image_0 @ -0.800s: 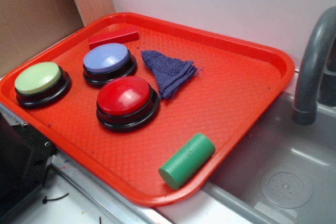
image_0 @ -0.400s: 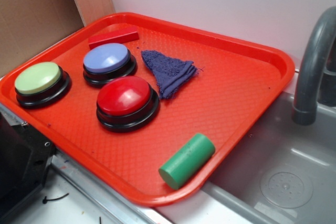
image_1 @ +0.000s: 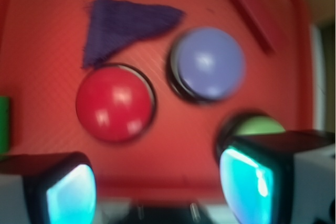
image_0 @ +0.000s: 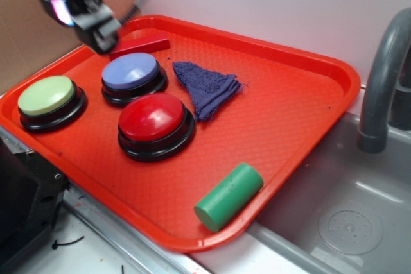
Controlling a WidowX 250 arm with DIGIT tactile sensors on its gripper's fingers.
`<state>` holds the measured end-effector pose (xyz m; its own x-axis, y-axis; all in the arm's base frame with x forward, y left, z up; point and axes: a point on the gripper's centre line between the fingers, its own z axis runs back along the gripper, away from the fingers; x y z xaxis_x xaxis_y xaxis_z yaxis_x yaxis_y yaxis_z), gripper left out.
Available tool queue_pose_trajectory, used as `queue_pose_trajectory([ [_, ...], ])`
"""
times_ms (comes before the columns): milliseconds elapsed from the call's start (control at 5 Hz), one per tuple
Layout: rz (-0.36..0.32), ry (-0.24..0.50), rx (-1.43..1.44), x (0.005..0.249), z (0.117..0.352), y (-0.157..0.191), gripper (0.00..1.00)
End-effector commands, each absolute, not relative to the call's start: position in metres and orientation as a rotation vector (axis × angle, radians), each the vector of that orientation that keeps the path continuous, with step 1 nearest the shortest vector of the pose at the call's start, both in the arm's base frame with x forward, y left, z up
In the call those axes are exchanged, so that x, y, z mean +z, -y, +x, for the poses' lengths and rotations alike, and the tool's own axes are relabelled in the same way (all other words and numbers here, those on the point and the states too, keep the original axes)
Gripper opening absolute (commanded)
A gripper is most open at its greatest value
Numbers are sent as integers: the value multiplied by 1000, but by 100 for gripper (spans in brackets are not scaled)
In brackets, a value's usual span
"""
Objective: Push the red button.
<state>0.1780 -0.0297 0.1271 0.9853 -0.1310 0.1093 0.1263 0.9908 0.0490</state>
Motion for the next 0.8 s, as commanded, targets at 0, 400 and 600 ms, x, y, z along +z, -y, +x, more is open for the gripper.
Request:
queue_pose_trajectory([
  [0,15,107,-208,46,193,47,100],
  [400,4,65,-213,44,195,62,100],
  [600,-6,90,-156,75,193,53,100],
])
